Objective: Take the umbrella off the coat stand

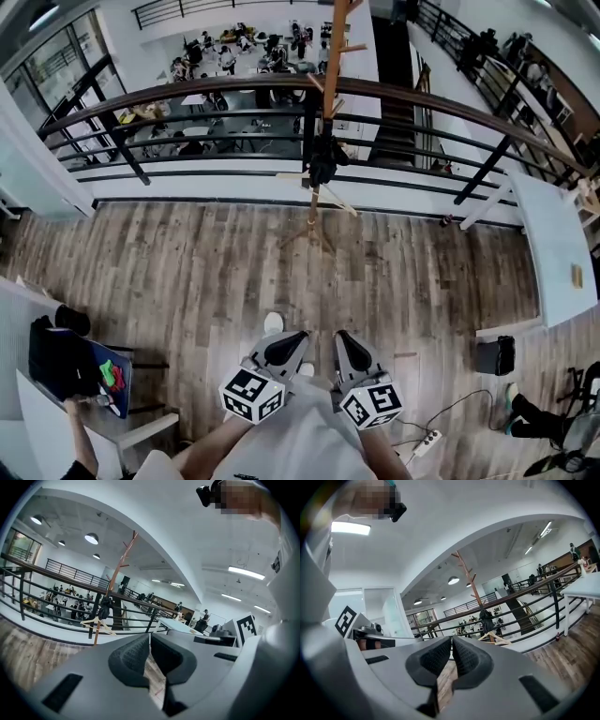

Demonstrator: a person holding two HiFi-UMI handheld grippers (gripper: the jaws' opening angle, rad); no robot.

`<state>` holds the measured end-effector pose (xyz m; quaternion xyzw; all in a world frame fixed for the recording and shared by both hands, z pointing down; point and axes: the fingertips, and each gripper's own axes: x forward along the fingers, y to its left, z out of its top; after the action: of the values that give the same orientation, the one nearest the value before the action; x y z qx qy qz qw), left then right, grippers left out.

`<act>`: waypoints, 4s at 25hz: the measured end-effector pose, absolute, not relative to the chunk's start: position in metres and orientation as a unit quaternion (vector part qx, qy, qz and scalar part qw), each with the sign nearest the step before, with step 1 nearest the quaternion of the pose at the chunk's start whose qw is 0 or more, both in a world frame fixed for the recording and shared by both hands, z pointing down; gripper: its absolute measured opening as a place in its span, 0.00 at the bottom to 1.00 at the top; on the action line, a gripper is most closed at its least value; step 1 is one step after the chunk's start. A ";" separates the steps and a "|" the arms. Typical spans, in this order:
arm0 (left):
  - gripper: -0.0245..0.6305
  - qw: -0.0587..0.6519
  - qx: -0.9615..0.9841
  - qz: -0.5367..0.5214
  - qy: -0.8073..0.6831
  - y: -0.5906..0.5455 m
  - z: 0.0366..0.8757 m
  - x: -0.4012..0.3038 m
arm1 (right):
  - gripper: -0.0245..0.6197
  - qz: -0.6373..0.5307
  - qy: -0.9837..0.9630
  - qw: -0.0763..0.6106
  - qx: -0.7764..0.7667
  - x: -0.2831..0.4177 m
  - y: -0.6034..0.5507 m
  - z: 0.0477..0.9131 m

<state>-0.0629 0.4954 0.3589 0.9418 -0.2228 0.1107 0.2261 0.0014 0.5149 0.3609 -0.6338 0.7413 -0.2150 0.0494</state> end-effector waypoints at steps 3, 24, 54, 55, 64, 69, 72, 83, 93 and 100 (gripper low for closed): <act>0.08 0.229 0.940 0.110 -0.228 0.482 0.361 -0.058 | 0.10 -0.220 0.749 0.049 -0.623 0.005 0.505 0.366; 0.08 0.256 0.941 0.102 -0.196 0.234 0.372 0.019 | 0.10 -0.186 0.728 0.032 -0.659 0.087 0.267 0.359; 0.08 0.219 0.957 0.068 -0.179 0.010 0.394 0.037 | 0.10 -0.175 0.737 0.008 -0.652 0.097 0.040 0.366; 0.08 0.220 0.956 0.068 -0.180 0.005 0.399 0.044 | 0.10 -0.173 0.734 0.008 -0.657 0.106 0.036 0.367; 0.13 0.215 0.955 0.072 -0.190 -0.040 0.435 0.084 | 0.10 -0.177 0.721 0.003 -0.670 0.150 0.001 0.397; 0.26 0.197 0.955 0.088 -0.203 -0.059 0.456 0.100 | 0.10 -0.184 0.725 0.002 -0.663 0.159 -0.016 0.412; 0.32 0.193 0.952 0.102 -0.215 -0.068 0.475 0.104 | 0.10 -0.187 0.726 -0.004 -0.661 0.165 -0.026 0.423; 0.52 0.140 0.954 0.105 -0.244 -0.103 0.513 0.120 | 0.10 -0.204 0.727 -0.020 -0.656 0.180 -0.039 0.459; 0.57 0.116 0.954 0.124 -0.249 -0.124 0.550 0.154 | 0.10 -0.222 0.733 -0.025 -0.643 0.182 -0.049 0.488; 0.59 0.109 0.952 0.119 -0.262 -0.136 0.564 0.172 | 0.10 -0.232 0.728 -0.026 -0.645 0.187 -0.048 0.502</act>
<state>0.1724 -0.1359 0.5640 0.9516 -0.2616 0.1190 0.1088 0.1873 -0.0485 0.5017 -0.6447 0.7279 -0.2320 -0.0265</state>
